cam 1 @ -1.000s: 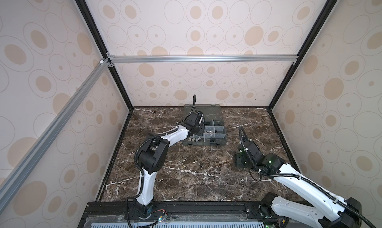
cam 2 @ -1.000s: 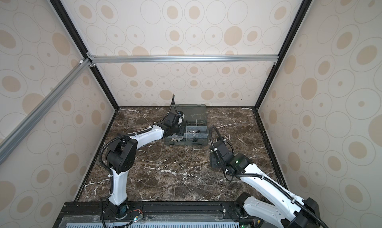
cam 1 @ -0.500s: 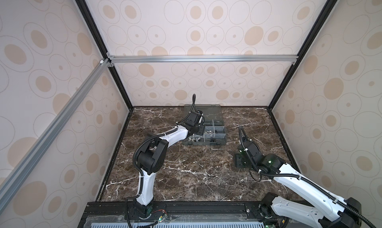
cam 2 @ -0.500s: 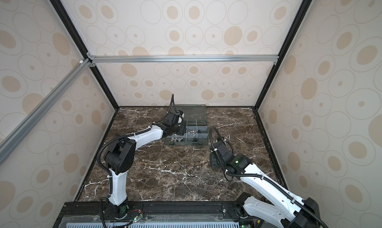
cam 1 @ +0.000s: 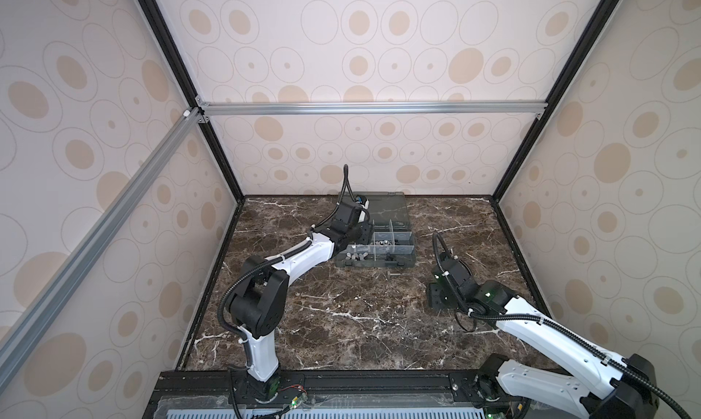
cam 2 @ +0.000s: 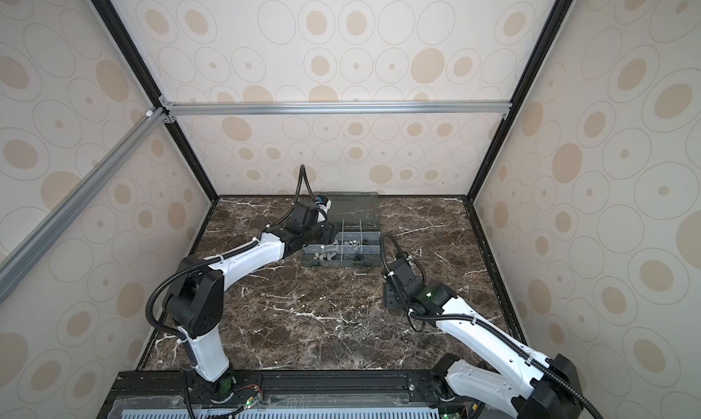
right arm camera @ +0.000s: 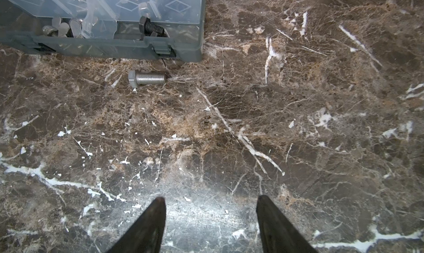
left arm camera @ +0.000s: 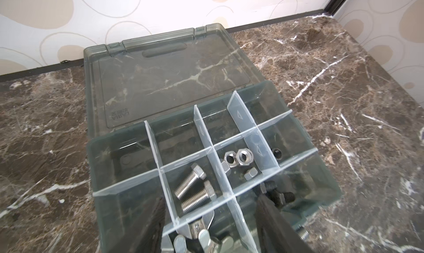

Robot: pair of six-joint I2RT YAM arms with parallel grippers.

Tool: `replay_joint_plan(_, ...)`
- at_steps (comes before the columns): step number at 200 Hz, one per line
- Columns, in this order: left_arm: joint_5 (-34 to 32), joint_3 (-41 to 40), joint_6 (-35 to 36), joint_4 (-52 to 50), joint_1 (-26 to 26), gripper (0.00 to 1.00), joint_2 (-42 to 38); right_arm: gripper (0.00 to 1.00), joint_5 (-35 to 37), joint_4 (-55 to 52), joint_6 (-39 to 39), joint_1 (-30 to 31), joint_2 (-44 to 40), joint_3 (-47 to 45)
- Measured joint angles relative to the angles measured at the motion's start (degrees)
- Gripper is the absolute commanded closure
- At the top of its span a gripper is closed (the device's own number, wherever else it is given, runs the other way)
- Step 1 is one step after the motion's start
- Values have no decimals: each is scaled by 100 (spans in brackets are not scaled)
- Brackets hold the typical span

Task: Sort the screws and nuts into containers
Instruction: Pick up the screw from the center of the table.

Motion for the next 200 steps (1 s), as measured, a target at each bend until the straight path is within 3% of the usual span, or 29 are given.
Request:
replay_joint_plan(118,-94,-2315,-472,367,7,35,-2214,29,-323,1108,173,-2,1665,20)
replay_joint_plan(200,-114,-3091,-789,479,11,34,-2734,25,-498,1897,155,-2,2719,372)
